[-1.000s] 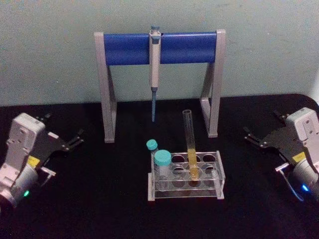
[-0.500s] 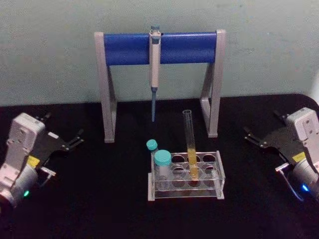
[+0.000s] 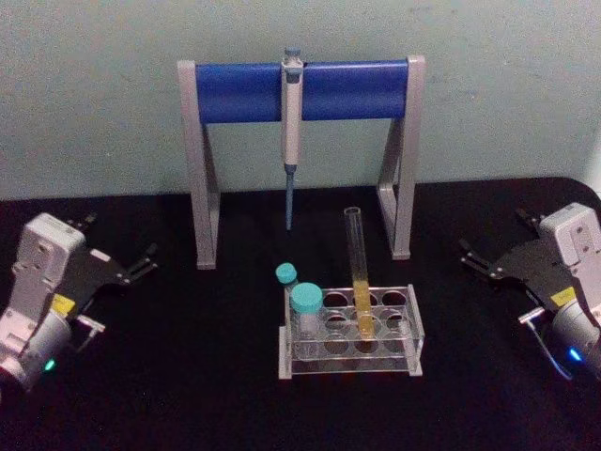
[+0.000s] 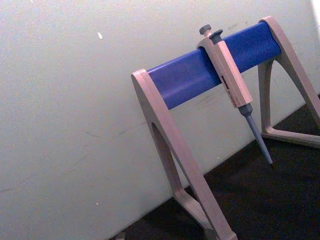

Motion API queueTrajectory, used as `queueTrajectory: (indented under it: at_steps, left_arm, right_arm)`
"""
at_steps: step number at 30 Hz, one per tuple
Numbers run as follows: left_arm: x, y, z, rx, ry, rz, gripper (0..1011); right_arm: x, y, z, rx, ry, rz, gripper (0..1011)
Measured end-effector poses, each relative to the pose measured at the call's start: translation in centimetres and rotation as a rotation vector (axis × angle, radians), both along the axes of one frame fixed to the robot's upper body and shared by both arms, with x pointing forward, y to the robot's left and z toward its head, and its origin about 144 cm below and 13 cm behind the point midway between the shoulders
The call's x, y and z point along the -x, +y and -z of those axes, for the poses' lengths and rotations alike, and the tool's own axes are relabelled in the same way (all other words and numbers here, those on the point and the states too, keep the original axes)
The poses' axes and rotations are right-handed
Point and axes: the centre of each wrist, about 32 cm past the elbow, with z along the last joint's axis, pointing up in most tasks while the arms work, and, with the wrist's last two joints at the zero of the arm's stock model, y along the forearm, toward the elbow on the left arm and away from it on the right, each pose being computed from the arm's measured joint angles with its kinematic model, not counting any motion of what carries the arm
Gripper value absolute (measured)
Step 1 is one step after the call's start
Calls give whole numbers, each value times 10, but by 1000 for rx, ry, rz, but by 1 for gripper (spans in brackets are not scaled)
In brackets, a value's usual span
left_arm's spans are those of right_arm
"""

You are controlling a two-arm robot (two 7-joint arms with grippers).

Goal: Pick up the test tube from the test tube rack, shake it, then place it back into the test tube rack.

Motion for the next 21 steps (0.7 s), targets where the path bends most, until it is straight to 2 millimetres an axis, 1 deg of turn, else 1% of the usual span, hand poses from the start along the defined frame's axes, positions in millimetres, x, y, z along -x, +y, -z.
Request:
queueTrajectory:
  at_steps: [16, 21]
  left_arm:
    - [0, 0, 0, 0, 0, 0, 1010]
    - [0, 0, 0, 0, 0, 0, 1010]
  right_arm:
    - [0, 0, 0, -1, 1, -2, 1000]
    - [3, 4, -4, -26, 19, -33, 1000]
